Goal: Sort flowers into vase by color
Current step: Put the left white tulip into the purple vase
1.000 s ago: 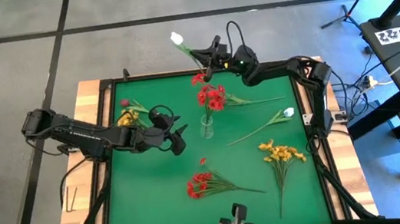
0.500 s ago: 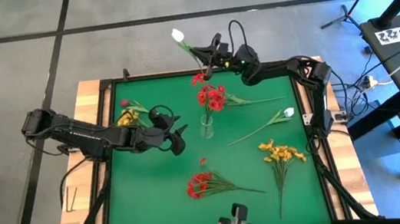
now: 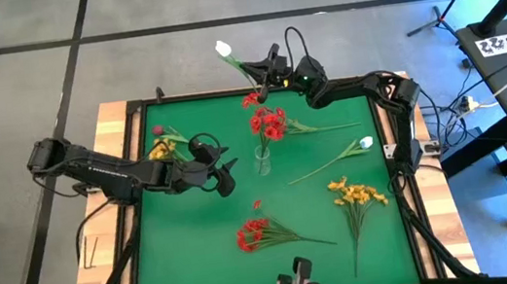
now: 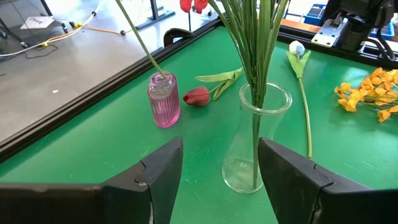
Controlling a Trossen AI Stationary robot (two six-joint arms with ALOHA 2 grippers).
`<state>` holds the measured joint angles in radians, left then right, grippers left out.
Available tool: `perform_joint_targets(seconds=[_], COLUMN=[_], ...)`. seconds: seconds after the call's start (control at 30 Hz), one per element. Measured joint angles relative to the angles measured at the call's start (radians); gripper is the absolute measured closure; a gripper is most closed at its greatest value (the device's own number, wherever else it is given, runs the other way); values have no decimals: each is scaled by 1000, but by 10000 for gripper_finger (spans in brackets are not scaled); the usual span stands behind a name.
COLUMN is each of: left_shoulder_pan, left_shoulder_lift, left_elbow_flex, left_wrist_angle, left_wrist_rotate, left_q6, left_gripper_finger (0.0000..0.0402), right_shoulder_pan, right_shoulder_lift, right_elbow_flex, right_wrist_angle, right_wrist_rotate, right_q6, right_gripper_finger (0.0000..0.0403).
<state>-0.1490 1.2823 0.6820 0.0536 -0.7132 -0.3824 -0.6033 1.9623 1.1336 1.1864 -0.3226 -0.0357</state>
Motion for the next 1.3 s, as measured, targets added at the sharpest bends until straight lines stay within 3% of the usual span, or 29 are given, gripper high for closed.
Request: perform_joint_targets(seconds=[0.87,1.3], left_shoulder_pan=[0,0], left_shoulder_lift=[0,0], left_elbow_flex=[0,0], left_wrist_angle=[0,0], left_wrist_rotate=[0,0], left_q6=[0,1], left_gripper_finger=[198,198], right_shoulder_pan=[1,1], right_shoulder_lift=[-3,-148], right_elbow_flex=[0,0], right_wrist_angle=[-205,-552], right_wrist_rotate=[-56,-56], right_q6=[-29,-186], right_gripper_finger=[390,395])
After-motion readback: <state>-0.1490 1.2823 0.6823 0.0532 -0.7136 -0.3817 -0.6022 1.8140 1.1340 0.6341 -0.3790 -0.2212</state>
